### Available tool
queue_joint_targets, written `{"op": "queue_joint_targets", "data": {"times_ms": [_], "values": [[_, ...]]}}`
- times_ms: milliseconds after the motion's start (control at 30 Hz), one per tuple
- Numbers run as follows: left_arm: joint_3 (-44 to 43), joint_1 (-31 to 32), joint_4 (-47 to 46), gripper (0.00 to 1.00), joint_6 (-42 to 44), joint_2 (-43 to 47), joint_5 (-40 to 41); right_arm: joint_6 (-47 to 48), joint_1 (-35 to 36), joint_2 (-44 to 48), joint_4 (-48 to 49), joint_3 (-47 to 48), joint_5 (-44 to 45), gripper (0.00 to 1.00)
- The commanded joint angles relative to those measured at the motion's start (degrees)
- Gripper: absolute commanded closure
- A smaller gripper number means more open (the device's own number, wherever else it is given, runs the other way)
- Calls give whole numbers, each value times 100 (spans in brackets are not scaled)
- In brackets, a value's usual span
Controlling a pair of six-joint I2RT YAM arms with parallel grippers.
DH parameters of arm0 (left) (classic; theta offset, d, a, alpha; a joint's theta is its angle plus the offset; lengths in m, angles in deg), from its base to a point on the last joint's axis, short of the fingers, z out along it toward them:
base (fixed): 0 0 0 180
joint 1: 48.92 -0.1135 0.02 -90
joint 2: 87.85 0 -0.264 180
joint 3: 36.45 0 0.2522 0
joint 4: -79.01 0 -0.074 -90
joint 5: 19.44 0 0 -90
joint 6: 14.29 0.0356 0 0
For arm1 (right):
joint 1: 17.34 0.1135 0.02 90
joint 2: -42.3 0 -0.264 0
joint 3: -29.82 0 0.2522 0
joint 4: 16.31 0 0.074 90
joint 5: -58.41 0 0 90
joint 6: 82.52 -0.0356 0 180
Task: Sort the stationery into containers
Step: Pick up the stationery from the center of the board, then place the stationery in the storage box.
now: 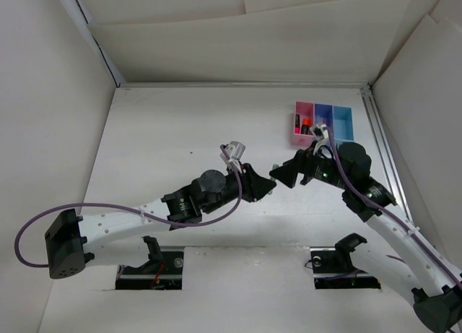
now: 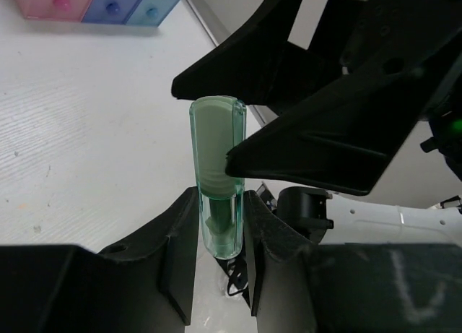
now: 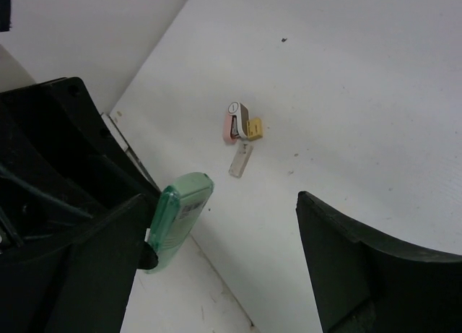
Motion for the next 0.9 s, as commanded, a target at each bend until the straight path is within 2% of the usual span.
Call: {"op": "queue_joint_targets", "data": {"times_ms": [0, 33, 133, 167, 233, 300, 367, 633, 867], "values": [[-12, 34, -518, 100, 102, 76, -221, -230, -13, 61, 449, -103, 123, 13], [-12, 34, -518, 100, 102, 6, -221, -361, -13, 130, 502, -103, 123, 19], [-12, 34, -570, 100, 102, 5, -274, -415, -13, 131, 573, -103, 211, 22], [-12, 34, -570, 100, 102, -47, -274, -415, -13, 131, 573, -103, 211, 27], [-12, 34, -623, 100, 102, -47, -274, -415, -13, 131, 573, -103, 211, 30], [-12, 34, -623, 100, 154, -47, -274, -467, -13, 131, 695, -103, 141, 38], [-12, 34, -623, 100, 155, -108, -274, -590, -13, 78, 748, -103, 62, 38], [-12, 34, -755, 100, 207, -275, -274, -766, -13, 26, 1003, -322, -53, 49], [-188, 34, -807, 100, 208, -442, -107, -819, -13, 26, 1056, -376, -115, 50]]}}
